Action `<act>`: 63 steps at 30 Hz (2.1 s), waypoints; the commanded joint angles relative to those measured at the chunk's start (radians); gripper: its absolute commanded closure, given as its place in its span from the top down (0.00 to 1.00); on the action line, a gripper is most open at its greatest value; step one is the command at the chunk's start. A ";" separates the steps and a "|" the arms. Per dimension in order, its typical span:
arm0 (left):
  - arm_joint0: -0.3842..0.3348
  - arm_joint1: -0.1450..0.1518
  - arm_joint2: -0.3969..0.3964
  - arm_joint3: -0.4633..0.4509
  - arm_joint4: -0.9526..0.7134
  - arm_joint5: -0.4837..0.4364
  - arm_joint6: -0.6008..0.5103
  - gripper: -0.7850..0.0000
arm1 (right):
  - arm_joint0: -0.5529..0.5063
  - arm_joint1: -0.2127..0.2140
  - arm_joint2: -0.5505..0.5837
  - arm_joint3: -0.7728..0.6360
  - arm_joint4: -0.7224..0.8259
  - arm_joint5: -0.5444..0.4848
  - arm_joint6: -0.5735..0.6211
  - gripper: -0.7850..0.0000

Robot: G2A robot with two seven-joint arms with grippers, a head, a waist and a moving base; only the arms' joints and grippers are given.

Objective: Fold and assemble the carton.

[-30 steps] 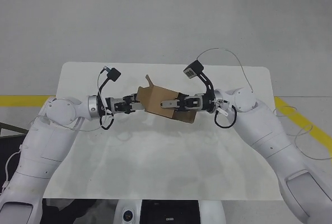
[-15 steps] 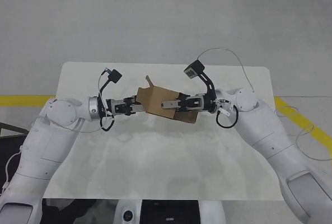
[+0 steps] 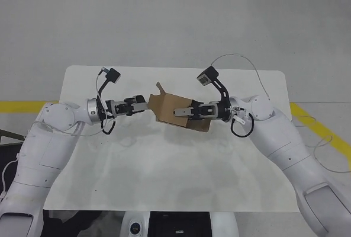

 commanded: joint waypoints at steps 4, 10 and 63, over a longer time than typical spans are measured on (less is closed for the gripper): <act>-0.010 0.000 -0.007 0.026 0.024 0.000 0.036 1.00 | -0.018 0.001 -0.014 -0.019 0.004 0.051 0.051 0.00; -0.012 -0.003 0.004 0.043 0.044 -0.003 0.067 1.00 | -0.035 -0.006 -0.040 -0.051 0.024 0.114 0.114 0.00; 0.032 0.000 -0.002 -0.010 -0.024 0.021 -0.010 1.00 | -0.038 -0.040 0.028 -0.050 -0.022 0.191 0.098 0.00</act>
